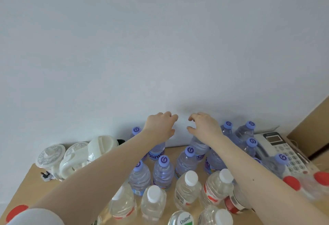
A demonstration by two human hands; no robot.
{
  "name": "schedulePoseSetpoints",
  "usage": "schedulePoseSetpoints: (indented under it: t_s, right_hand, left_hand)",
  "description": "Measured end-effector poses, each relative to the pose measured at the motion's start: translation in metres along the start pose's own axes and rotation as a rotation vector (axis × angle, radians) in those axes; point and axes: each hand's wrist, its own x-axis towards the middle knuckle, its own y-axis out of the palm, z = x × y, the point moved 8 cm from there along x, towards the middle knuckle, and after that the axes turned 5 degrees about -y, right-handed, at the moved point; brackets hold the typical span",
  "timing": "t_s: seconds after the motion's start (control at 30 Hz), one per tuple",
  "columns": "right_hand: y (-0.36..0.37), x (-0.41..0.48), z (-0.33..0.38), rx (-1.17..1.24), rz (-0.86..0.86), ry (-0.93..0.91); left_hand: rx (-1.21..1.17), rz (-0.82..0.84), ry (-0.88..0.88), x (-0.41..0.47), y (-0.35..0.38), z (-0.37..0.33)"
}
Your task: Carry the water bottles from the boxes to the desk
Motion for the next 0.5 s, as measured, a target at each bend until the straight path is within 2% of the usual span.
schedulePoseSetpoints:
  t_s: [0.2,0.5]
  right_hand:
    - [-0.016,-0.025,-0.067,0.036,-0.024,0.126]
    - [-0.020,-0.020,-0.136,0.054,-0.001,0.117]
  left_hand:
    - [-0.074,-0.009,0.089,0.015,-0.010,-0.059]
    - [-0.091,0.021,0.062,0.053,-0.006,-0.120]
